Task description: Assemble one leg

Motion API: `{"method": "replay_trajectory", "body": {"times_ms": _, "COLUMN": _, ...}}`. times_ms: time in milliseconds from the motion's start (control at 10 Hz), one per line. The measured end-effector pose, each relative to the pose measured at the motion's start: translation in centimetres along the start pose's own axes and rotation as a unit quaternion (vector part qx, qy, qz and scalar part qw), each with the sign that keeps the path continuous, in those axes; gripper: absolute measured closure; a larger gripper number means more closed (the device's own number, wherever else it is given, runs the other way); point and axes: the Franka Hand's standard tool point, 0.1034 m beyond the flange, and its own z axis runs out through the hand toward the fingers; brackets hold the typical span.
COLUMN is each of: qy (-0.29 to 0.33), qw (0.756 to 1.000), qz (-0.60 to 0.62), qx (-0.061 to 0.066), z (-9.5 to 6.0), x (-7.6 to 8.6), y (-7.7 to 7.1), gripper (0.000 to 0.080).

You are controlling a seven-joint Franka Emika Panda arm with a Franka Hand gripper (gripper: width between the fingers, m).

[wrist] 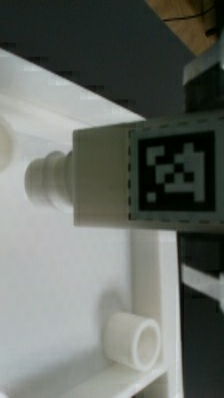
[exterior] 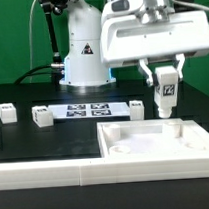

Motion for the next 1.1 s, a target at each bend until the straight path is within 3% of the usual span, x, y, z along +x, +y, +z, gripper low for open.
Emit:
{"method": "replay_trajectory", "body": {"times_ms": 200, "qy": -0.004, "qw": 1.0, "qz": -0.006, "qx": 0.0, "z": 0.3, "x": 0.1, "y": 0.1, "gripper": 0.0508}}
{"method": "replay_trajectory", "body": {"times_ms": 300, "qy": -0.001, "qw": 1.0, "qz": -0.016, "qx": 0.0, "z": 1.0, "x": 1.1, "y": 0.2, "gripper": 0.0508}}
{"method": "replay_trajectory", "body": {"times_ms": 700, "qy": 0.001, "qw": 1.0, "qz": -0.01, "qx": 0.004, "z": 2.2, "x": 7.5, "y": 1.0, "gripper": 0.0508}}
{"method": "replay_trajectory", "body": {"times_ms": 1100, "qy": 0.014, "qw": 1.0, "qz": -0.011, "qx": 0.002, "z": 2.5, "x": 6.9, "y": 1.0, "gripper": 0.0508}}
